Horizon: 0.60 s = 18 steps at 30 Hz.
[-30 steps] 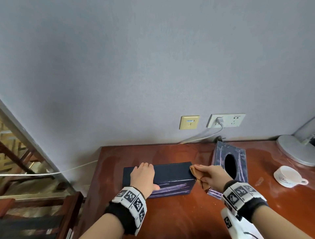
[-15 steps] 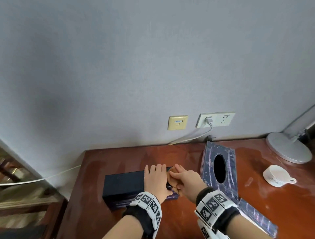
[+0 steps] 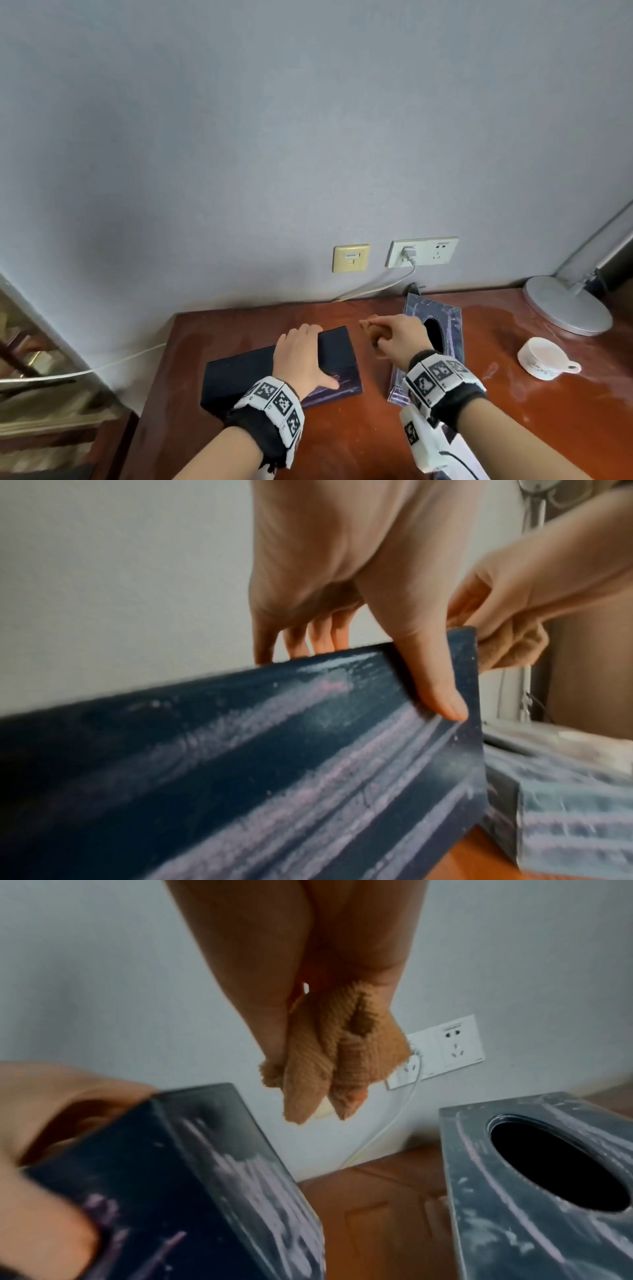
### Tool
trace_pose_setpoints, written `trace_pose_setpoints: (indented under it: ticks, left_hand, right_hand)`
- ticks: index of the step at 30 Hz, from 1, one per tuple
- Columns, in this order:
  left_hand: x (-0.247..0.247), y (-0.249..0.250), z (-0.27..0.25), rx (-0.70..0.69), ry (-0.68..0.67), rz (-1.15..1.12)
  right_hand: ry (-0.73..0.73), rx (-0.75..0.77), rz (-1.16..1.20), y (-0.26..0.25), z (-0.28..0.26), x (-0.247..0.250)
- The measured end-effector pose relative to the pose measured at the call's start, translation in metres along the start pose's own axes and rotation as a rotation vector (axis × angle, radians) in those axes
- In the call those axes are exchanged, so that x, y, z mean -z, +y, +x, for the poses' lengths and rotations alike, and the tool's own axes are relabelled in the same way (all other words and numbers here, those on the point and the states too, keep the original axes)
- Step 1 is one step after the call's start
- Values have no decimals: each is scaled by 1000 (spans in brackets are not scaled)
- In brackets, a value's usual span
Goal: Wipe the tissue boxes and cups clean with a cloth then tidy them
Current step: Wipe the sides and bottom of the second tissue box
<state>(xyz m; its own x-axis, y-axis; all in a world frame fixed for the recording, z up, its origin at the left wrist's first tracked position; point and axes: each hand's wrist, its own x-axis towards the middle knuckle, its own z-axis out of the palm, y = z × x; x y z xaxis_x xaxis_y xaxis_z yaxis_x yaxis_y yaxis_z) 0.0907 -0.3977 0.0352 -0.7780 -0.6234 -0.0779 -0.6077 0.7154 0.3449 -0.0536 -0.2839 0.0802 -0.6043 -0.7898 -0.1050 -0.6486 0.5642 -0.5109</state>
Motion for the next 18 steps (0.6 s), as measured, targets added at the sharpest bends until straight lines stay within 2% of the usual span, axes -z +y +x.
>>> trace_pose_setpoints:
  ticks: [3,7,13,16,18]
  left_hand:
    - [23,-9,-8,6,105,-255]
    - [44,-31,-18,6,171,-534]
    - [39,-69,-35,22,116,-767]
    - [40,-85,-44,22,86,-817]
    - [48,-93,-46,-7,48,-825]
  right_hand:
    - [107,-26,56,1,6,18]
    - [21,-19,222,6,15,23]
    - [-100,12,414,-17,11,2]
    - [-154,60,396,-33,7,-7]
    - [-127,68,388,-47,6,-4]
